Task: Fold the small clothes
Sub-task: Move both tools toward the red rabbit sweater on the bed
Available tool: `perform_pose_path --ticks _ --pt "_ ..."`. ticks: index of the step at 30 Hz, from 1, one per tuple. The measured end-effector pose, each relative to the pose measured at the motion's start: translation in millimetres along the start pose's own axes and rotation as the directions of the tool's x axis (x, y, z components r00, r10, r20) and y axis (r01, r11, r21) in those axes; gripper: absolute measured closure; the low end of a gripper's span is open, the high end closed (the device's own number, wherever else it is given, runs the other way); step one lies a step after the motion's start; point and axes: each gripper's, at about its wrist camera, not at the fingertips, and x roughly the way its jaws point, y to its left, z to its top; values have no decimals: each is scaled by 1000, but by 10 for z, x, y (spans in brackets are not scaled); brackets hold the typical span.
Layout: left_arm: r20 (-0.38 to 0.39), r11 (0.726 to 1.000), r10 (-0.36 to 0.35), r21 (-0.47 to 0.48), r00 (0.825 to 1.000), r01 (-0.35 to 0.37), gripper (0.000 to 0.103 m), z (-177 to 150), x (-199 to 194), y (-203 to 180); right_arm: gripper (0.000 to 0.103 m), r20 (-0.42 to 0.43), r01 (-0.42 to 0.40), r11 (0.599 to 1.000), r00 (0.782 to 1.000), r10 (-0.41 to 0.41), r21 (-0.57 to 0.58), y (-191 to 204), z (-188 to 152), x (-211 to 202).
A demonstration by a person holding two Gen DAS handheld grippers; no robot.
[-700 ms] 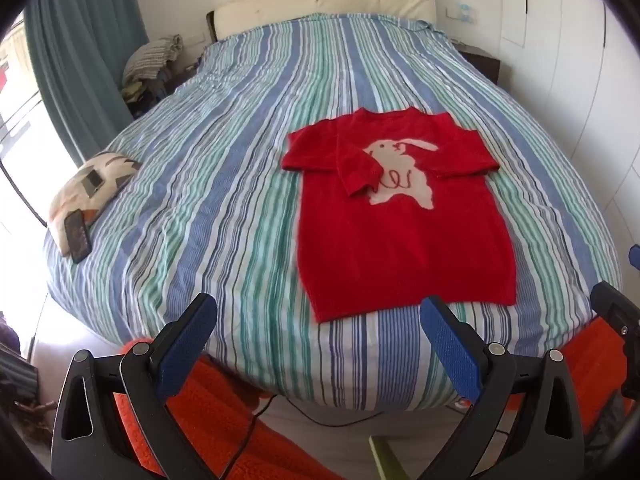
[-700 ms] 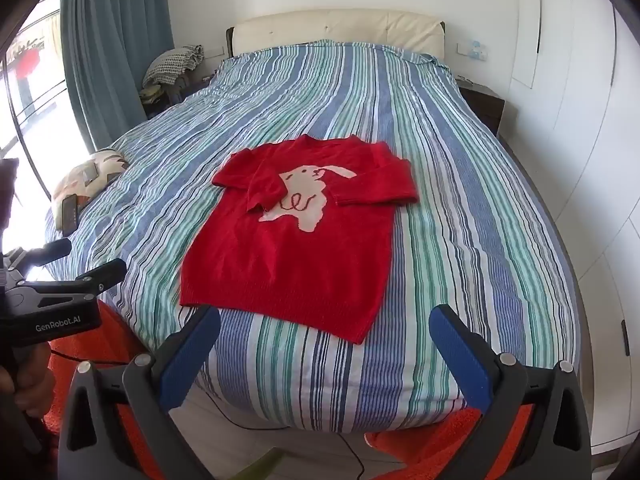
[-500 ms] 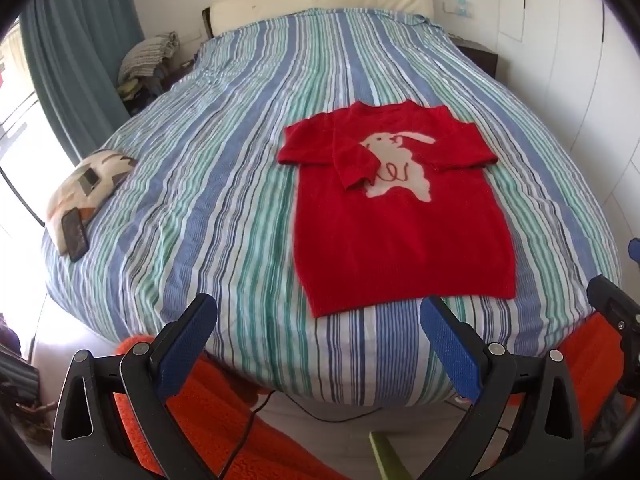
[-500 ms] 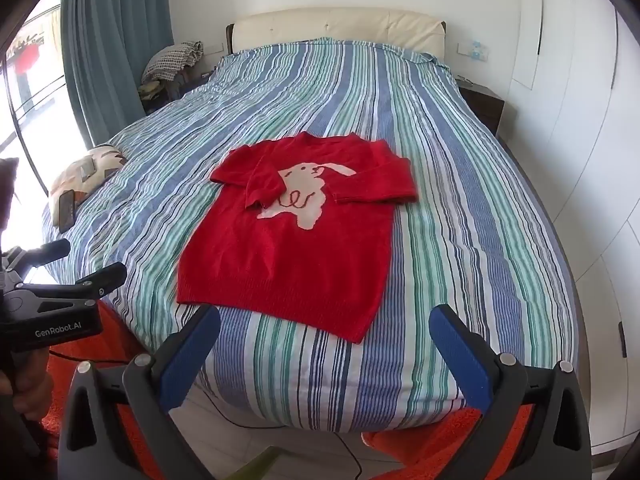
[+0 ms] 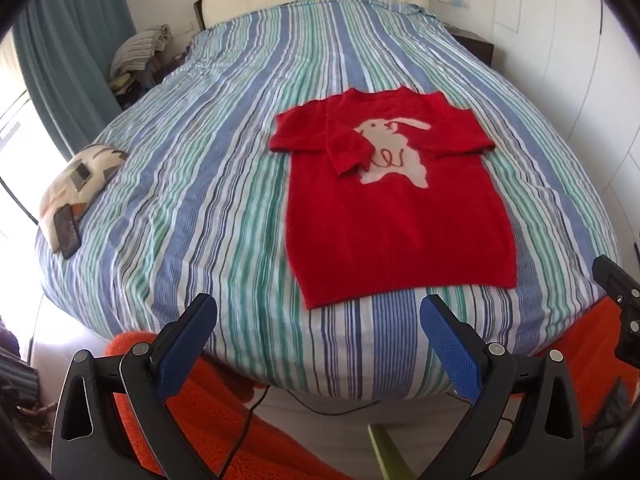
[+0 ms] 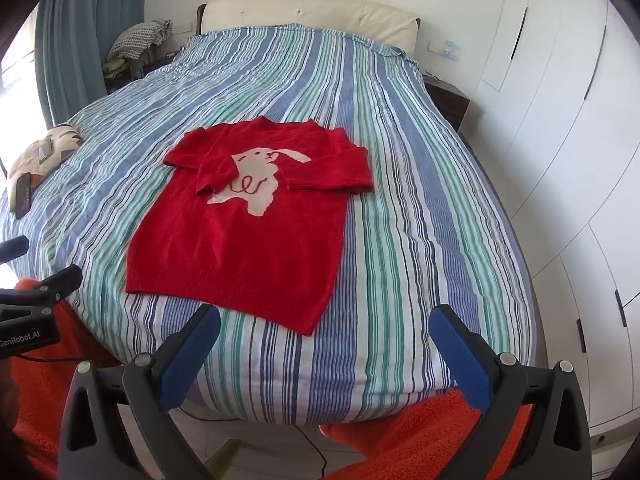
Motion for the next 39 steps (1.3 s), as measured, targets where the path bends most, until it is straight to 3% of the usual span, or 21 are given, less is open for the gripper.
perform_pose_path --ticks 18,36,39 --pt "-12 999 40 18 999 -40 1 -56 79 14 0 -34 40 999 999 -40 3 -48 -35 64" --pt "-20 998 53 36 998 -52 1 -86 121 -11 0 -43 31 1000 999 -30 6 -42 -40 96" --pt "-21 997 64 45 998 -63 1 -87 166 -3 0 -34 -7 1000 999 8 27 -62 -44 102"
